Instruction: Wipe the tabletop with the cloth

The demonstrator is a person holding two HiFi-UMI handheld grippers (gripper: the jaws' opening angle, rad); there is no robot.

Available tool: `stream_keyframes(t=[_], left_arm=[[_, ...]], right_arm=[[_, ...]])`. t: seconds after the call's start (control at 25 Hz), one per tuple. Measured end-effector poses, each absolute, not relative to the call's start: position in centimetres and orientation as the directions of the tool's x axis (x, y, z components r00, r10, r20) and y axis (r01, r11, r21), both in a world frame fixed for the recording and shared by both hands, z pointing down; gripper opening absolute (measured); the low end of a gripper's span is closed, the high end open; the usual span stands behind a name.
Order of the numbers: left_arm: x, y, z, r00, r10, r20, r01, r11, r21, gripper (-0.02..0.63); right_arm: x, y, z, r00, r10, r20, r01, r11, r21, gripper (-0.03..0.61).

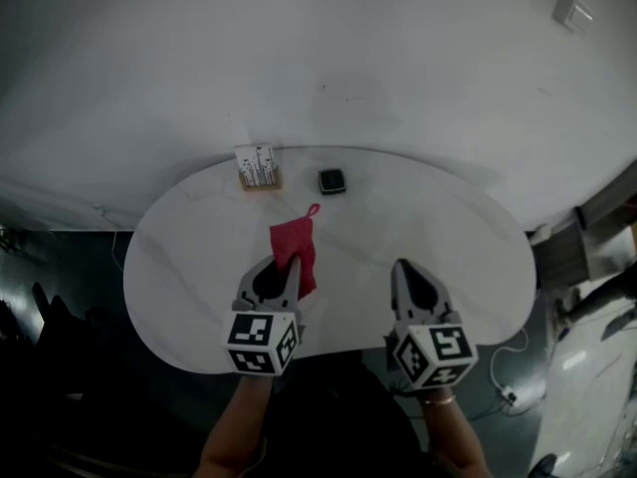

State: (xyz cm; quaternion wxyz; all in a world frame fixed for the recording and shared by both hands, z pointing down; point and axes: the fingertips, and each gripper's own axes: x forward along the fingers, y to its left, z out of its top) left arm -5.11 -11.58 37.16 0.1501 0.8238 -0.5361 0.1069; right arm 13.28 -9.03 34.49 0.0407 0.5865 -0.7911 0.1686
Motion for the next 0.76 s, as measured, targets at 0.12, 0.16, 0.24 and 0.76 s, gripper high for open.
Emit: stream_keyframes(t=[0.12, 0.16, 0.24, 0.76], left_arm=[[-4.9, -11.3, 37.3, 0.403, -0.85, 0.34, -0.915, -0.383, 0.126, 0.054], [-4.8, -11.2, 37.3, 0.404, -0.849, 0.34, -0.914, -0.385, 0.125, 0.054], [-4.6, -11.2, 37.3, 0.405, -0.851, 0.336, -0.914, -0.386, 0.124, 0.053], [-4.0, -11.7, 37.2, 0.401, -0.854, 0.332, -0.915, -0.387, 0.112, 0.054]], right_arm=[[13.2, -8.9, 34.5, -0.311, -0.913, 0.264, -0.942, 0.258, -0.215, 0.002], [13.2, -8.8, 34.5, -0.312, -0.913, 0.264, -0.942, 0.261, -0.213, 0.002], [13.2, -8.9, 34.4, -0.316, -0.911, 0.263, -0.942, 0.268, -0.204, 0.002], [12.3, -9.3, 33.9, -0.361, -0.9, 0.243, -0.927, 0.317, -0.202, 0.002]])
